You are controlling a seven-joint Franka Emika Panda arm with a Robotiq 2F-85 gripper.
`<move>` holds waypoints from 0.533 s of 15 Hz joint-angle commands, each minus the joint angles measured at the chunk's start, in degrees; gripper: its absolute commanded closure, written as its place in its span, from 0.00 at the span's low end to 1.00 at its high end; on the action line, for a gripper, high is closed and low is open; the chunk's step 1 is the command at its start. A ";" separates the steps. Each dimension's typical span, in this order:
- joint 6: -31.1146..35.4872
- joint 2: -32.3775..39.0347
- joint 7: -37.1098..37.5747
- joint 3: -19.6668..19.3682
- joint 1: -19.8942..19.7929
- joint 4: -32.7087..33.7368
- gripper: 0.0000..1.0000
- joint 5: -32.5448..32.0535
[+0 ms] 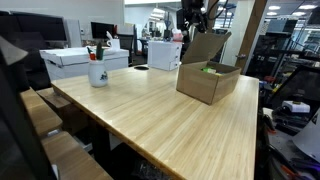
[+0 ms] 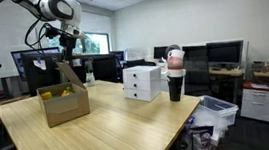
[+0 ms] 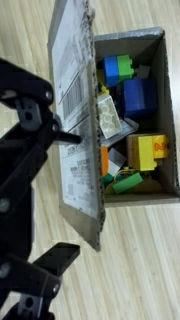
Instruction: Close the lid of the box
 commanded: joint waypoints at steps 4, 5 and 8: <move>11.94 -8.68 0.13 1.02 -1.35 -11.96 0.00 1.99; 12.83 -9.48 0.25 1.06 -1.43 -13.09 0.00 2.17; 15.45 -11.92 0.29 1.10 -1.85 -16.83 0.00 3.15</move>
